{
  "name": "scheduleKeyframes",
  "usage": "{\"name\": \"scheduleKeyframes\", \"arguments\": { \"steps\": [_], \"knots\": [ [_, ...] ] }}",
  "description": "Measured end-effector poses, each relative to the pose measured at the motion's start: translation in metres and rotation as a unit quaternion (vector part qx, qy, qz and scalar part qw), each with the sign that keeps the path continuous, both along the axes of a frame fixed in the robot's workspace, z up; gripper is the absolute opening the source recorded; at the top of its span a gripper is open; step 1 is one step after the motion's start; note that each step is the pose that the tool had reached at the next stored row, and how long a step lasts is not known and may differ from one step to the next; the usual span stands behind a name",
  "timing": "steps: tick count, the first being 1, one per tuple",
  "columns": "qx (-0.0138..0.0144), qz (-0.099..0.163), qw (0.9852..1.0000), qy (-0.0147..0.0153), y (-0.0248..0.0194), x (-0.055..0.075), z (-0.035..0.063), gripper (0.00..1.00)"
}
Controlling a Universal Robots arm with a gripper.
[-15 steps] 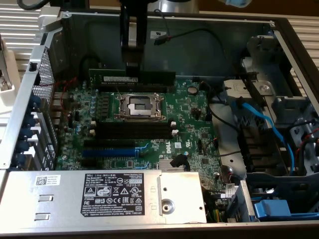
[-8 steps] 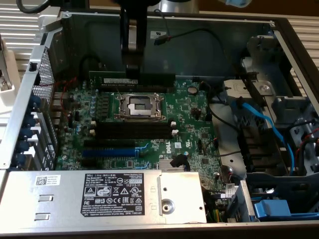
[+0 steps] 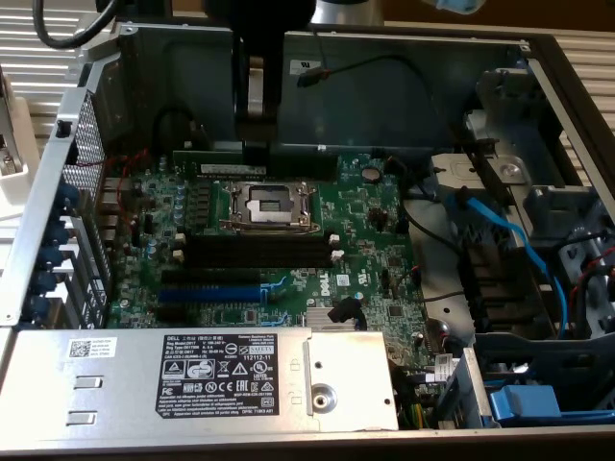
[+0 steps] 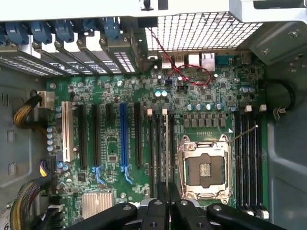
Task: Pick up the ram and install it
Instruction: 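Insert the ram into the slot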
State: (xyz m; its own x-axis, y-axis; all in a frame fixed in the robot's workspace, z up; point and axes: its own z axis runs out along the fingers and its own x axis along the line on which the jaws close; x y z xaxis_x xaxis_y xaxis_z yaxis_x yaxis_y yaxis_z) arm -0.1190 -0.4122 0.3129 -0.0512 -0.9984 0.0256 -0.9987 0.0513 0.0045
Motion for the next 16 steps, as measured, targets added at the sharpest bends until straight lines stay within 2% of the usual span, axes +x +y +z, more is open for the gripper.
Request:
{"name": "scheduleKeyframes", "arguments": {
  "steps": [16],
  "knots": [
    [0.0000,0.007,1.0000,0.0006,0.0000,-0.001,-0.0165,0.12]
  ]
}}
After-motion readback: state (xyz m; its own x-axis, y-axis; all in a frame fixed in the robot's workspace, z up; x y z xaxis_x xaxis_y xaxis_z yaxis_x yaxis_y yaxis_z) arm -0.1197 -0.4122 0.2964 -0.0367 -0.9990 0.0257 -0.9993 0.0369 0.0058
